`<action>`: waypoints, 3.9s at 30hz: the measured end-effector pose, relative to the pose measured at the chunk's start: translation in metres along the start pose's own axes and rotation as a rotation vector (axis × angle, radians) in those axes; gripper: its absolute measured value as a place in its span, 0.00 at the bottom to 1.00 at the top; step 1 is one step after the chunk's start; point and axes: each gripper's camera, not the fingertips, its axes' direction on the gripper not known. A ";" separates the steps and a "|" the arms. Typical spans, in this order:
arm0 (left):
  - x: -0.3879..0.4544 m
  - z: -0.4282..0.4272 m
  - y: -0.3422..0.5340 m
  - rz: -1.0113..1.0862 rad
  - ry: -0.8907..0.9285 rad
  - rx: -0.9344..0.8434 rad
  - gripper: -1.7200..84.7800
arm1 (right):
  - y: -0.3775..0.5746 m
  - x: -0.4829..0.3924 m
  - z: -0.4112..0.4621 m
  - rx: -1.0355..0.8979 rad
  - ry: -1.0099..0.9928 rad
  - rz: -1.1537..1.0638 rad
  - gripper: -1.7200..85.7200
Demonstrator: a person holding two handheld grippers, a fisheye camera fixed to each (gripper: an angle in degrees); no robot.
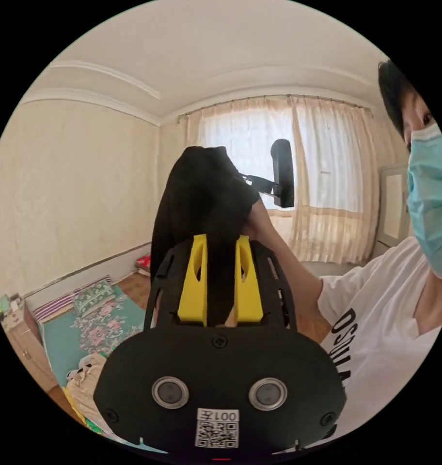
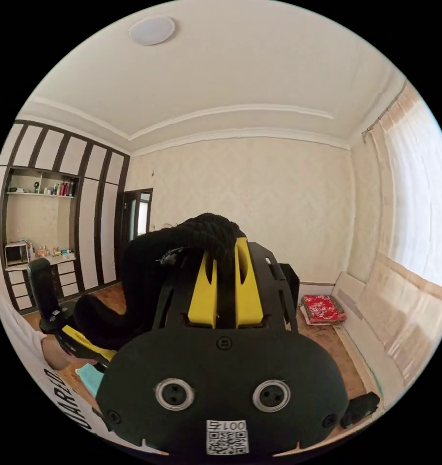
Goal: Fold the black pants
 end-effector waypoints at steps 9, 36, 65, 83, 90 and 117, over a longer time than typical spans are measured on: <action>0.070 -0.021 0.009 -0.041 0.290 0.142 0.07 | 0.004 -0.078 -0.201 0.027 0.341 -0.143 0.09; 0.412 0.134 0.076 0.038 0.305 0.132 0.03 | 0.020 0.052 -0.443 -0.338 0.135 -0.243 0.11; 0.295 0.276 0.232 -0.021 0.160 0.045 0.05 | 0.015 0.505 -0.391 0.091 -0.676 0.378 0.07; 0.185 0.229 0.372 -0.149 0.046 -0.121 0.06 | -0.225 0.725 -0.466 -0.072 -0.609 0.186 0.05; 0.037 0.262 0.369 -0.198 -0.033 -0.139 0.06 | -0.314 0.855 -0.336 -0.093 -0.615 0.202 0.05; -0.825 0.460 0.890 -0.584 -0.267 -1.091 0.10 | -0.060 1.174 0.423 -1.243 -0.183 0.071 0.11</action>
